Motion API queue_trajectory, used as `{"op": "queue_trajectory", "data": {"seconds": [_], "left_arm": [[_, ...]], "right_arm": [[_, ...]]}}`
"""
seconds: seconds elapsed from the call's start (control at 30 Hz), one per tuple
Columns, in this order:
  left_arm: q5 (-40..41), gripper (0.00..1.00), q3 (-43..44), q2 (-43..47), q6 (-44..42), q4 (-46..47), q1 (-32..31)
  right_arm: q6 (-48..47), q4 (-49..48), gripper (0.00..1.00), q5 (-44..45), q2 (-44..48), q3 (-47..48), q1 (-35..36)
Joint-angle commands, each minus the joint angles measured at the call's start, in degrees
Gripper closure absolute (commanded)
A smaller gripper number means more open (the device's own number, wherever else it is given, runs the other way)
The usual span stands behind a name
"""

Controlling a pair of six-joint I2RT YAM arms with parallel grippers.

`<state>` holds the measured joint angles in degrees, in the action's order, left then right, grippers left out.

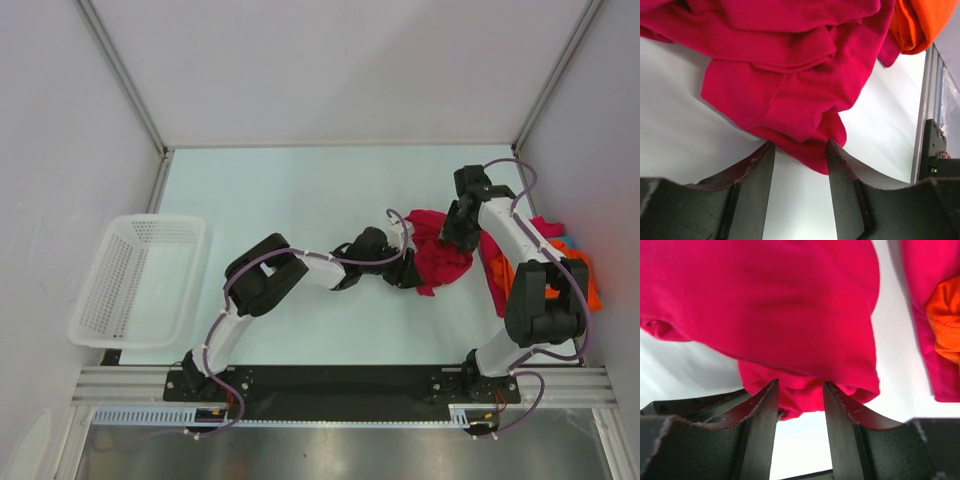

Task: Fold and stack the t-shirts
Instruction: Flatten out the tshirt

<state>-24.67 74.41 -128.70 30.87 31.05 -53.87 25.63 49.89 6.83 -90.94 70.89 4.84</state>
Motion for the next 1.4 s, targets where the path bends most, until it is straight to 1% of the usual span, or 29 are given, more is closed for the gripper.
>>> {"op": "queue_trajectory", "data": {"seconds": [0.0,0.03,0.07,0.1,0.13,0.17,0.2,0.23,0.5,0.63,0.87,1.0,1.2,1.33,1.37], "left_arm": [[-2.31,0.48,1.70,-1.99,1.82,1.03,-0.80],[-2.32,0.50,1.96,-2.08,1.82,1.21,-0.89],[-2.40,0.53,1.88,-2.08,1.91,1.21,-0.98],[-2.67,0.57,2.05,-2.16,1.91,1.38,-0.98],[-2.84,0.72,2.14,-2.16,1.91,1.30,-0.98],[-2.67,0.83,2.14,-2.08,1.91,1.12,-0.98],[-1.89,0.95,2.05,-1.99,2.00,0.69,-1.06],[-1.53,1.00,1.70,-1.81,1.91,0.42,-0.98],[-0.56,1.00,-0.50,0.56,0.42,0.77,-1.07],[1.36,1.00,-2.68,2.31,-0.11,0.33,-0.98],[5.85,1.00,-4.80,6.79,-4.15,-7.13,-1.15],[8.84,1.00,-7.87,10.40,-5.47,-9.95,-1.15],[11.83,1.00,-10.07,17.25,-5.91,-14.78,-0.45],[14.29,1.00,-10.87,22.87,-7.23,-20.66,0.86],[14.56,1.00,-10.95,25.67,-7.49,-21.98,1.83]], "right_arm": [[-1.11,0.12,0.55,3.98,-0.91,1.97,-0.53],[-1.28,-0.14,0.56,4.07,-1.08,1.88,-0.62],[-1.37,-0.49,0.58,4.16,-1.26,1.62,-0.71],[-1.46,-0.75,0.71,4.16,-1.70,1.44,-0.80],[-1.37,-1.02,0.82,4.07,-1.61,1.27,-0.89],[-1.20,-1.54,0.93,4.07,-1.70,0.83,-0.80],[-1.11,-1.81,1.00,3.98,-1.70,0.65,-0.80],[-1.11,-2.25,1.00,3.89,-1.61,0.48,-0.80],[-1.63,-4.18,1.00,3.10,0.67,-1.02,-0.54],[-1.37,-5.15,1.00,3.01,2.60,-1.98,-0.01],[0.30,-8.05,1.00,1.26,3.66,-3.22,1.57],[0.91,-10.07,1.00,0.20,3.57,-2.78,2.80],[0.57,-10.78,1.00,-1.47,3.40,1.78,3.86],[-0.49,-10.87,1.00,-2.26,3.84,5.83,3.86],[-0.66,-10.87,1.00,-2.43,3.92,6.71,3.95]]}}
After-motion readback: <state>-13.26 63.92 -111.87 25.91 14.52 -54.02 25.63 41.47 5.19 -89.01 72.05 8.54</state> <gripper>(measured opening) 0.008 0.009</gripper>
